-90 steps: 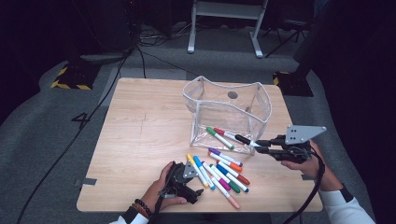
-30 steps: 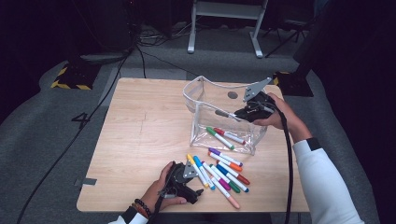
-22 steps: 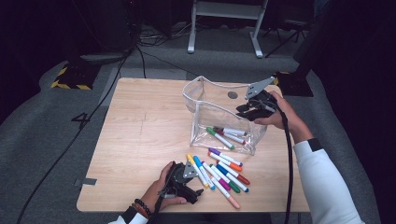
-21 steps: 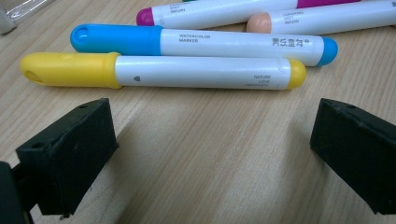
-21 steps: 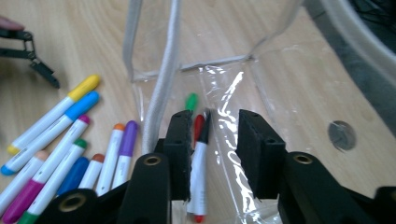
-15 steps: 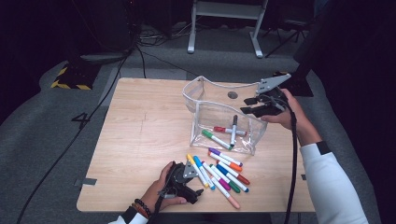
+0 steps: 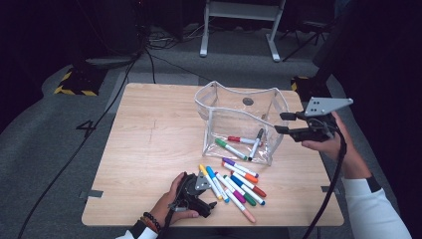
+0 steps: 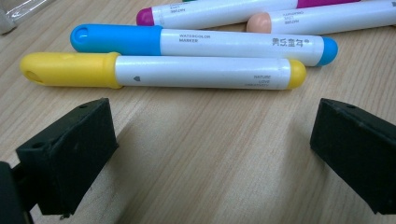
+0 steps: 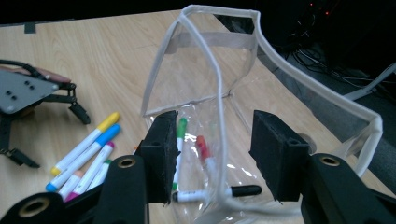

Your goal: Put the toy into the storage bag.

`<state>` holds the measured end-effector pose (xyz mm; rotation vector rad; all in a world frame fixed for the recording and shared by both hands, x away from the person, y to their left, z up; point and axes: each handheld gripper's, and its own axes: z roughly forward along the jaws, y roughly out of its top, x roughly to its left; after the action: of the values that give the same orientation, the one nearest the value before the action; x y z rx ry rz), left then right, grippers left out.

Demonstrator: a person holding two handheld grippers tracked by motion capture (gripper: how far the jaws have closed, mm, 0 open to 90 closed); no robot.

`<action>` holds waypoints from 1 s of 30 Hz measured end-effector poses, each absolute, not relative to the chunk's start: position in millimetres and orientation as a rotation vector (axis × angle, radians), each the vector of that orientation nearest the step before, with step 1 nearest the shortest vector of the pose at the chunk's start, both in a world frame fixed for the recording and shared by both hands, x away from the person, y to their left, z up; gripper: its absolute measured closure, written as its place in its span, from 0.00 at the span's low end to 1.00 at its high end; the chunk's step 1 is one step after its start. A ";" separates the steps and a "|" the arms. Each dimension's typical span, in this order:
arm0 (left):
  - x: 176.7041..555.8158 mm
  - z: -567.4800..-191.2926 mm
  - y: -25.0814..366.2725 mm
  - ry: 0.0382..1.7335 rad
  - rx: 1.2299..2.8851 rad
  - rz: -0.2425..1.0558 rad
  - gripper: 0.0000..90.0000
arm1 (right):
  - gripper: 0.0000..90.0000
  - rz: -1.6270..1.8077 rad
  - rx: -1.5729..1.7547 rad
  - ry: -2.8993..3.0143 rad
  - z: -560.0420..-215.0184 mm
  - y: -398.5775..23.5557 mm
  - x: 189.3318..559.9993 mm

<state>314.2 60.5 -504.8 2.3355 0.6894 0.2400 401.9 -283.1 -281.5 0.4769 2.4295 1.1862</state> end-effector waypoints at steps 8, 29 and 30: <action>314.2 -504.8 60.5 0.689 2.336 0.240 0.01 | 0.56 1.232 0.443 2.441 -314.0 -300.0 358.7; 314.3 -504.9 60.5 0.688 2.335 0.240 0.01 | 0.61 1.119 0.463 2.651 -453.4 -268.5 351.1; 314.3 -504.8 60.5 0.689 2.336 0.240 0.01 | 0.62 1.106 0.465 2.655 -457.4 -265.3 352.4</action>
<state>314.3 60.5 -504.8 2.3364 0.6885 0.2400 352.4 -265.3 -457.4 0.4645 2.6550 1.1055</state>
